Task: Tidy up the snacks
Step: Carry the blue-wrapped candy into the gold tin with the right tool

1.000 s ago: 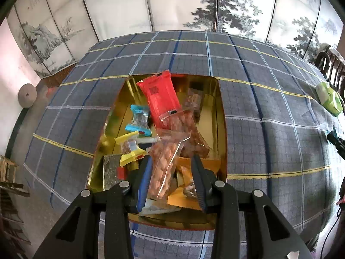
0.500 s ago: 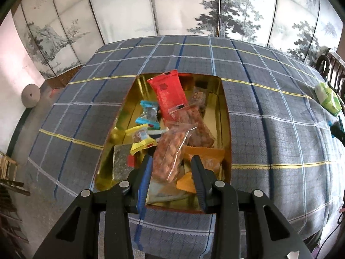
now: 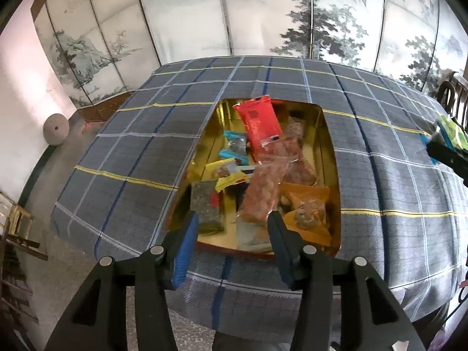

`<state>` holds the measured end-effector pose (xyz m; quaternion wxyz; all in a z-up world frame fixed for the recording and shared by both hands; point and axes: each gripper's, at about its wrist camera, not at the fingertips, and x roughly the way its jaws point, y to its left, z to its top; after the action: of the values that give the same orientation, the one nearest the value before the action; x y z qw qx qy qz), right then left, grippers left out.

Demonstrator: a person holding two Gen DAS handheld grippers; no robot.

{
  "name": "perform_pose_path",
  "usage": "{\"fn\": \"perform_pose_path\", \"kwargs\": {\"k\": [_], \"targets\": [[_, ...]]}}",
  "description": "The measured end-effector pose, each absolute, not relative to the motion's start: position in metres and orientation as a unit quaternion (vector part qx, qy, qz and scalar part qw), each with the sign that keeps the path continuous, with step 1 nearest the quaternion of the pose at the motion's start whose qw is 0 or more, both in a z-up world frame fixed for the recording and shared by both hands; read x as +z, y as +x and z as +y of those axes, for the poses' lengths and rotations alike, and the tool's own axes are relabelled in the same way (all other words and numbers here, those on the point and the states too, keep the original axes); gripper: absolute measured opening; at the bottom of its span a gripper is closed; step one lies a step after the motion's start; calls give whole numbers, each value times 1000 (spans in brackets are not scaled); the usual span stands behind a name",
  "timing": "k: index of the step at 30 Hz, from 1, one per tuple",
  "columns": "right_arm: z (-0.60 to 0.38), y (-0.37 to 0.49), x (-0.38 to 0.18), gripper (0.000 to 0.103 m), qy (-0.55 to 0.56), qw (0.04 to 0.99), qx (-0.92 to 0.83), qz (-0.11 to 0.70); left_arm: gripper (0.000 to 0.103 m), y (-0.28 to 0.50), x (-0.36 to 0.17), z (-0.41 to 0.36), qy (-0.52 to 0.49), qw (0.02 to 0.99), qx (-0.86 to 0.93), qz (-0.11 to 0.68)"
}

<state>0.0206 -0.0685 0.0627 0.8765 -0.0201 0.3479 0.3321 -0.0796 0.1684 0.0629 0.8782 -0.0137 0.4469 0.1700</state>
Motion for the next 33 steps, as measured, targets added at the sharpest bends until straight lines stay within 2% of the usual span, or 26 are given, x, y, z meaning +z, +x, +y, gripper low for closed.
{"fn": "perform_pose_path", "kwargs": {"k": [4,16,33], "targets": [[-38,17,68,27,-29,869,354,346,57,-86,61,177,-22,877,178,445],[36,15,65,27,-40,843,396,361,71,-101,52,204,-42,872,201,445],[101,25,50,27,-62,824,408,389,73,-119,43,227,-42,873,237,425]]}}
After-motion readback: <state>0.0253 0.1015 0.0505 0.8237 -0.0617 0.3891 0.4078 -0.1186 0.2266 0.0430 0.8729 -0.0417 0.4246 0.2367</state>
